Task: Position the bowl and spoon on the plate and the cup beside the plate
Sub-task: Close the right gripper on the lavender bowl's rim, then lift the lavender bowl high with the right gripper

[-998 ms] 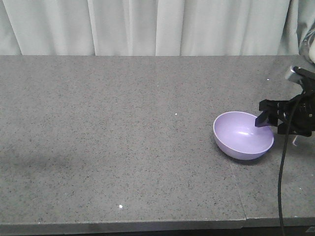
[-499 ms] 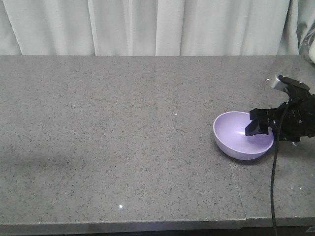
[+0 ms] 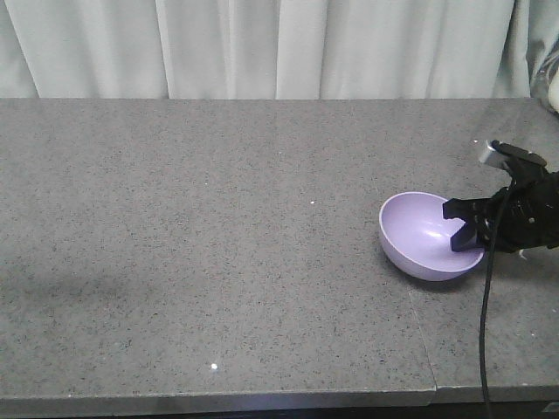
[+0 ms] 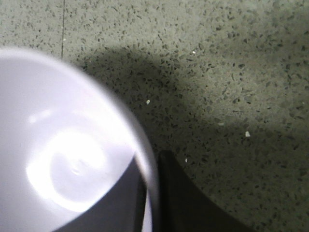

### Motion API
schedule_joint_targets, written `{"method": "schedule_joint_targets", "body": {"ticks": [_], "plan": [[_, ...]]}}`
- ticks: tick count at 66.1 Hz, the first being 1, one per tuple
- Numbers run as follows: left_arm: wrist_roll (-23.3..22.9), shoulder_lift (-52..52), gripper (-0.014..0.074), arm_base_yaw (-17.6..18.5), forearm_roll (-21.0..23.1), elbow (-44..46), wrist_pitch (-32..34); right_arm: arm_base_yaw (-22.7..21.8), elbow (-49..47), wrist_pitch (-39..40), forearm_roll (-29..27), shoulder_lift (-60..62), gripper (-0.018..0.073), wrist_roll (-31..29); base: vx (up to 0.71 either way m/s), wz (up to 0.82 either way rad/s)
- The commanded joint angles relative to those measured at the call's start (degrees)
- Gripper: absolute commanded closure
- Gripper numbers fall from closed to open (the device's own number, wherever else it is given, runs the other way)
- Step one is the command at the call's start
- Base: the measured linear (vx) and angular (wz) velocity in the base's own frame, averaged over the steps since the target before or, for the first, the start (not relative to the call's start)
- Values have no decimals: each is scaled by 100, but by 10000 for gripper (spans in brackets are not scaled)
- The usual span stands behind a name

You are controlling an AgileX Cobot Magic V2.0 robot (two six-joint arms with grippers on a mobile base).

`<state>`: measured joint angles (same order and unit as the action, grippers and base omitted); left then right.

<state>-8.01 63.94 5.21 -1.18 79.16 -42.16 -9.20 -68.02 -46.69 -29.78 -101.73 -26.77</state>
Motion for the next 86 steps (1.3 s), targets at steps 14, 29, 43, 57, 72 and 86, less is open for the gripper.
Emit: {"method": "schedule_joint_targets", "body": {"ticks": [14, 29, 43, 57, 72, 86], "plan": [[-36, -98, 603, 4, 45, 159, 301, -2, -1093, -556, -917, 966, 569, -610, 0, 0], [-36, -98, 603, 4, 45, 159, -25, -2, -1893, -835, -2221, 2107, 569, -1224, 0, 0], [-36, -98, 603, 4, 45, 159, -157, -9, -1983, -787, -2615, 2847, 569, -1456, 0, 0], [-36, -98, 603, 4, 45, 159, -189, -9, -1983, -798, -2615, 3117, 569, -1456, 0, 0], [-36, -98, 603, 4, 45, 159, -189, -9, -1983, -824, -2609, 3129, 569, -1456, 0, 0], [-36, -98, 603, 4, 45, 159, -189, -9, -1983, -824, -2609, 3129, 569, -1456, 0, 0]]}}
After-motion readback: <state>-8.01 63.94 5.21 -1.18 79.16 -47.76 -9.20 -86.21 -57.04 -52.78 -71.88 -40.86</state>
